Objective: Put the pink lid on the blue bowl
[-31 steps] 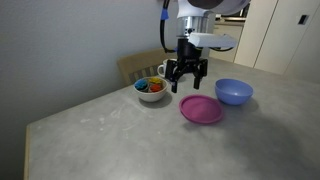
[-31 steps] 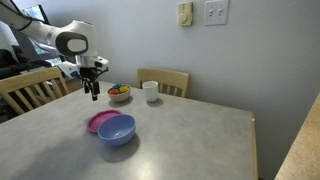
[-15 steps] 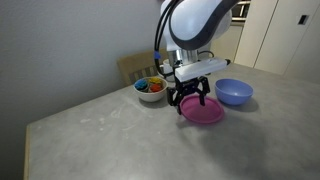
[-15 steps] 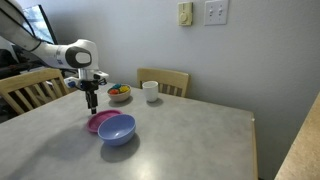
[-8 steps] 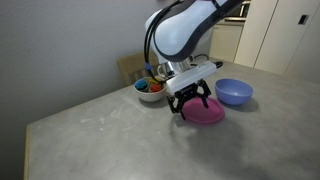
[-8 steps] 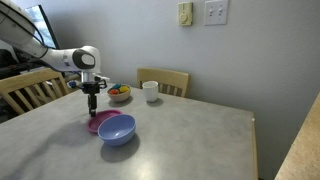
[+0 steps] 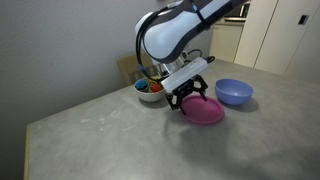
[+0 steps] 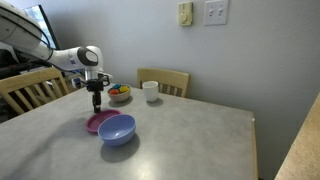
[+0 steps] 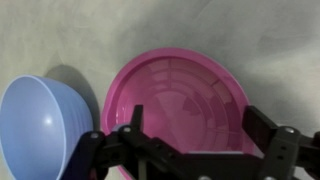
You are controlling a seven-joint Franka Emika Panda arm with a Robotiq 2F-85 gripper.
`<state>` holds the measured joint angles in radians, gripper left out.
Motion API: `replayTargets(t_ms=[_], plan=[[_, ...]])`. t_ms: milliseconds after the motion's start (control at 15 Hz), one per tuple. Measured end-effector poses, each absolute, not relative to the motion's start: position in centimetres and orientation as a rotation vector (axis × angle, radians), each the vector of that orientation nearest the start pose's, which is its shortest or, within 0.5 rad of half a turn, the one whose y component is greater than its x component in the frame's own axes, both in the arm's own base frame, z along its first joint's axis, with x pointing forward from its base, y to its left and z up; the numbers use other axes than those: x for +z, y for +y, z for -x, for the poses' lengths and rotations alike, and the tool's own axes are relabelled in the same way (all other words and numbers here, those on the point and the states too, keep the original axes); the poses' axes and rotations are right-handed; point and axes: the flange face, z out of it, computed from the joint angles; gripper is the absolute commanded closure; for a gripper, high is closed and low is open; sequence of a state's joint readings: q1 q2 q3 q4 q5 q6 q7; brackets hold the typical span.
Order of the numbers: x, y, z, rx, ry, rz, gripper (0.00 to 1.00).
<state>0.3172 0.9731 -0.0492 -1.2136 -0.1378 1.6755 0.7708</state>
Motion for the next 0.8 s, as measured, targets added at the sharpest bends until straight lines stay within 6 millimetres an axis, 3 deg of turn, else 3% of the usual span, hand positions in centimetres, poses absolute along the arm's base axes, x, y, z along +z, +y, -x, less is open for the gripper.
replayTargets(t_ms=[333, 800], plan=[[15.5, 18.8, -69.0, 0.485, 0.726, 3.39, 0.0], [15.1, 18.3, -69.7, 0.407, 0.793, 3.365, 0.0]])
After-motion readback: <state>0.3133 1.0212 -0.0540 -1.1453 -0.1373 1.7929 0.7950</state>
